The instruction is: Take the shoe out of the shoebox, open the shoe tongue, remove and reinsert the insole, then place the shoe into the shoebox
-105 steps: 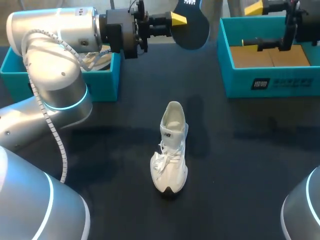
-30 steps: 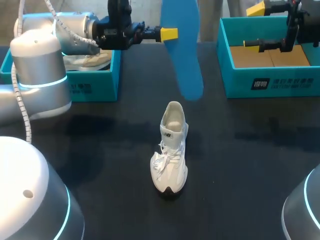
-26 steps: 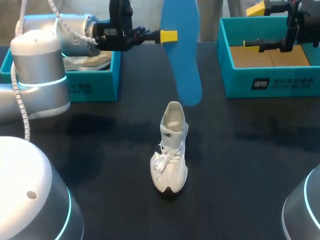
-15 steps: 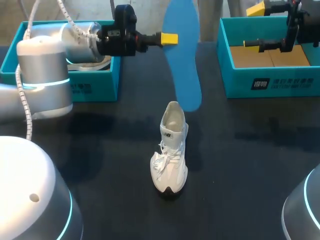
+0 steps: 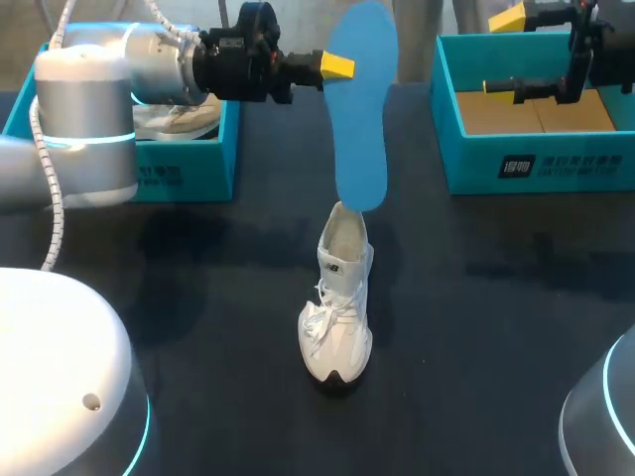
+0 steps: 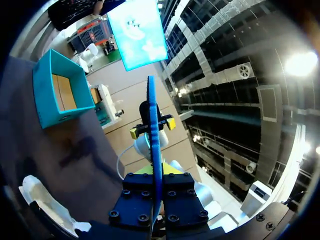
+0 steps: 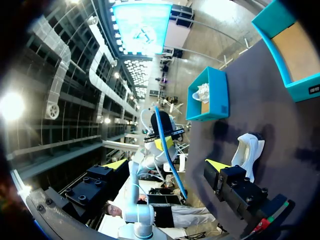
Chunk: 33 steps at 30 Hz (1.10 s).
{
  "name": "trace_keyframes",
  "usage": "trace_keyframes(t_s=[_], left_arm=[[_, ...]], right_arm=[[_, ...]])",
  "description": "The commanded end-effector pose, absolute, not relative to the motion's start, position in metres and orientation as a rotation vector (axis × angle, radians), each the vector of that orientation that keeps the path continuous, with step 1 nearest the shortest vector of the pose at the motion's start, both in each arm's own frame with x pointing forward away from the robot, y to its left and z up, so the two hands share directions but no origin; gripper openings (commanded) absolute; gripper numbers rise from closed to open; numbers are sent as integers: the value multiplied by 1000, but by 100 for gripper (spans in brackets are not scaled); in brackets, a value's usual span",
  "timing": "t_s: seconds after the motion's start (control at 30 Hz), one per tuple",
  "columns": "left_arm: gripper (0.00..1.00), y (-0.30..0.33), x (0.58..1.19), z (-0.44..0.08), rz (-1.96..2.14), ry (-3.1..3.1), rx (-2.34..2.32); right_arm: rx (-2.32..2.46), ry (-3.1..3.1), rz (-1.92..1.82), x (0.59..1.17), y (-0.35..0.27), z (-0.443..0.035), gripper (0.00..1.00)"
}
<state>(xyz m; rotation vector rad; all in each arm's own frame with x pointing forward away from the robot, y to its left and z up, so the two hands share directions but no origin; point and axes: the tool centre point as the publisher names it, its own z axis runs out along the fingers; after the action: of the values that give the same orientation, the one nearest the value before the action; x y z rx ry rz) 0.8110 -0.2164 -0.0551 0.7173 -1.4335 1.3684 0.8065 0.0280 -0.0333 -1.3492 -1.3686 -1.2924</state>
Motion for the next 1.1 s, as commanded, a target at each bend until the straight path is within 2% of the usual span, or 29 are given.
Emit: trace_keyframes(t_s=[0.03, 1.1], left_arm=[[0, -218, 813, -64, 1360, -1384, 720], [0, -212, 818, -70, 1316, -1364, 802]], right_arm=[[-1401, -1402, -1293, 804, 31, -24, 100], [-1816, -1920, -1122, 786, 70, 14, 100]])
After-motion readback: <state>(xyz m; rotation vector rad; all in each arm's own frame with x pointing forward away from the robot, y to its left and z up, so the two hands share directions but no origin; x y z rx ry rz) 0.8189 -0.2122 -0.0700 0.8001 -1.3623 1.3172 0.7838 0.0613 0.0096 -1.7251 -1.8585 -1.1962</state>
